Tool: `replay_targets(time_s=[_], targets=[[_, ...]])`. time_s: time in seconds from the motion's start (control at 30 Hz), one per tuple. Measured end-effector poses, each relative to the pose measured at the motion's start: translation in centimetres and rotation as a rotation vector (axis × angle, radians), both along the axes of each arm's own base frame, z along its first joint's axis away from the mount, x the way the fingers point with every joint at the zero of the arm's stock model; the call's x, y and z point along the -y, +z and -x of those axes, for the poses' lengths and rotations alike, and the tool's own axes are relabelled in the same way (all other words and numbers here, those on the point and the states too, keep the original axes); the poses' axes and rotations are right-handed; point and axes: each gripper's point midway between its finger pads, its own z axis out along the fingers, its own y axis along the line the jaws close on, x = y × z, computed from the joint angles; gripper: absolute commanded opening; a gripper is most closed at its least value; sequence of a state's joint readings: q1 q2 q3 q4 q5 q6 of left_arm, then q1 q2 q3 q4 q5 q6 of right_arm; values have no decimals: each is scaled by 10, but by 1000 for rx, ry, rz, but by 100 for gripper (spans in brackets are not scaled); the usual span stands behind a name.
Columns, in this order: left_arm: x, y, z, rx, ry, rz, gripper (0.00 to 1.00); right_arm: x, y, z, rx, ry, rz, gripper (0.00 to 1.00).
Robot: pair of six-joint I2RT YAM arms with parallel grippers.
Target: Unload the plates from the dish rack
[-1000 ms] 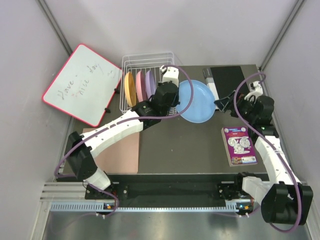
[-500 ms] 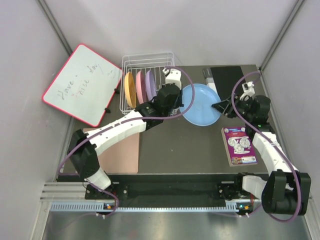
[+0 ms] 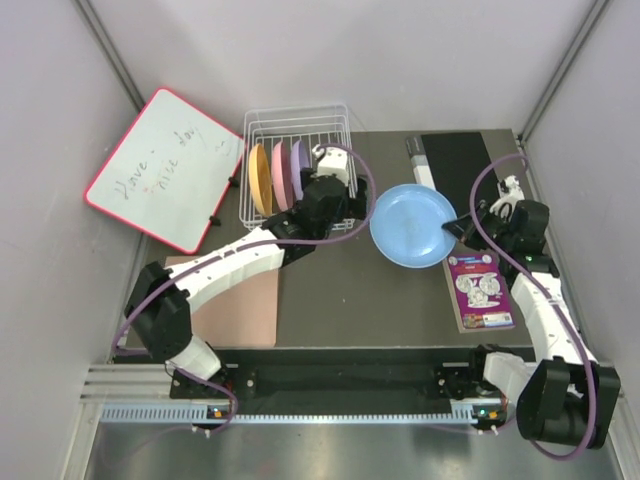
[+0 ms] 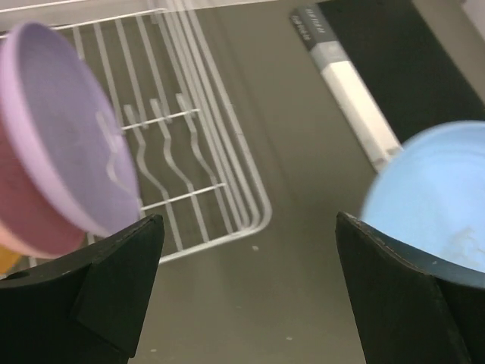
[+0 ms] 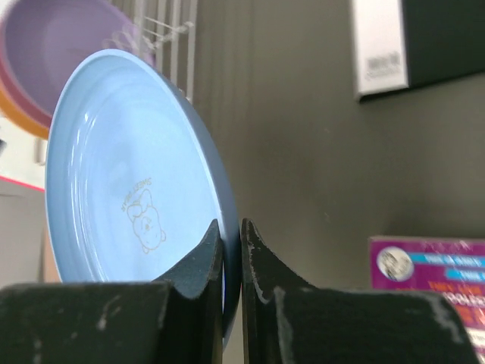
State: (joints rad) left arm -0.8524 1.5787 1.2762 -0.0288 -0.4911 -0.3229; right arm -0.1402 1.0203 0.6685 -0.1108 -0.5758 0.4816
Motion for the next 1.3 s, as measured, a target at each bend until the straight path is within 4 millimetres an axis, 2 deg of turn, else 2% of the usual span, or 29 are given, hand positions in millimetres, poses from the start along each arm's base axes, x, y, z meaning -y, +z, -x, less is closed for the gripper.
replay_targets(time_s=[0.13,0.27,0.37,0.47,0.57,0.73,0.9,1.0,1.07,1.1,1.23,1.3], targets=[[-41,-1,-17,12,82,-18,99,10,-23,12,-91,-28,62,0],[-78,10,-41,46,164,-9,99,10,-40,22,-157,-8,86,0],[-100,13,-55,57,211,-10,99,12,-54,26,-203,-6,97,0],[-113,13,-66,63,235,0,99,8,-73,34,-265,5,99,0],[-118,4,-74,51,242,-5,99,1,-92,43,-316,24,108,0],[-108,-21,-81,11,211,-22,99,-11,-118,60,-364,57,129,0],[-102,-33,-84,-10,188,-26,98,-19,-129,53,-360,71,152,2],[-100,-34,-86,-7,184,-24,97,-28,-139,51,-375,100,161,10],[-100,-34,-87,-1,185,-22,97,-32,-146,50,-390,111,170,24],[-99,-34,-88,1,187,-22,97,-34,-148,50,-398,111,164,26],[-100,-41,-92,1,197,-34,95,-32,-153,48,-402,93,187,47],[-100,-46,-94,-3,201,-43,93,-28,-152,45,-395,71,201,48]])
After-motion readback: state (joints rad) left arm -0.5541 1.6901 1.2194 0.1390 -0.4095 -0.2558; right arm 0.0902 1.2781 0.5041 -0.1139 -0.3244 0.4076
